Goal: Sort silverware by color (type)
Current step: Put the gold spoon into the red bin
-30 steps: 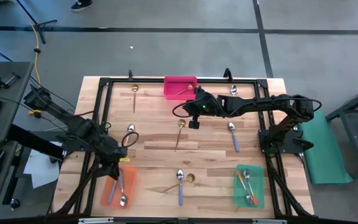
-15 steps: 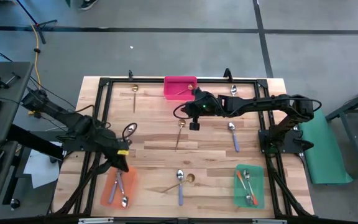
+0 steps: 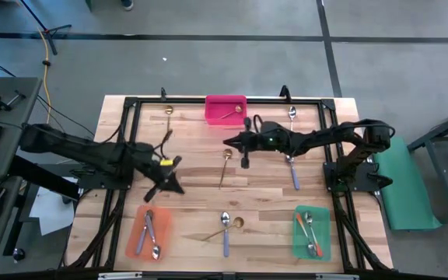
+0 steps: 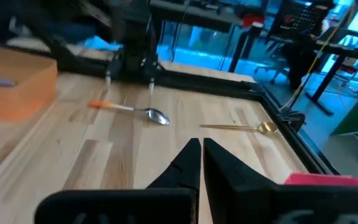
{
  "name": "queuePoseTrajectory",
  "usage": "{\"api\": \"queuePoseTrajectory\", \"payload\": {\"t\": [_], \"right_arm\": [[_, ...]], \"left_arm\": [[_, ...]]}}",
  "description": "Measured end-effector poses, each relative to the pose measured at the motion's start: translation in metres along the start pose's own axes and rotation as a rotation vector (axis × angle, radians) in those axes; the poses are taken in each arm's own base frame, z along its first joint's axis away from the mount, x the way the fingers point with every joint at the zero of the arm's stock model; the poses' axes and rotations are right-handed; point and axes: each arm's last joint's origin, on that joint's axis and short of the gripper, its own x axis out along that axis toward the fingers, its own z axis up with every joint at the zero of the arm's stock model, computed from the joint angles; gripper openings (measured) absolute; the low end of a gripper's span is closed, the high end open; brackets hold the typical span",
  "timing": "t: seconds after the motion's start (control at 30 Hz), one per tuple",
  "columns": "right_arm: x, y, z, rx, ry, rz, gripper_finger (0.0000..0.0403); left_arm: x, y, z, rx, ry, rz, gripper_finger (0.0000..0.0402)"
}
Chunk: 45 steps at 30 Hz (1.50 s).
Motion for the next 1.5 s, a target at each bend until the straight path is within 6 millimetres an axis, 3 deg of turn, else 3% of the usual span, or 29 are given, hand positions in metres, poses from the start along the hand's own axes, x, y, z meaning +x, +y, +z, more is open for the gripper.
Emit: {"api": "queuePoseTrajectory", "payload": {"t": [0.27,0.6,0.8,1.23,1.5], "right_arm": [[-0.005,0.004,-0.007,0.071,-0.026,-0.075,0.0],[-0.005,0.002,-0.008,0.097,-0.002,-0.174,0.0],[-0.006,0.003,-0.008,0.126,0.001,-0.192,0.0],[-0.005,0.004,-0.008,0.178,-0.004,-0.188,0.0],[-0.005,0.005,-0.007,0.172,-0.001,-0.211,0.0]], "left_arm": [[-0.002,0.043,-0.008,0.01,-0.087,0.341,0.0001],[0.003,0.074,-0.009,0.043,-0.148,0.531,0.0],[0.005,0.083,-0.025,0.065,-0.221,0.554,0.0],[-0.004,0.087,-0.059,0.038,-0.164,0.694,0.0],[-0.006,0.086,-0.066,-0.031,-0.163,0.692,0.0]]}}
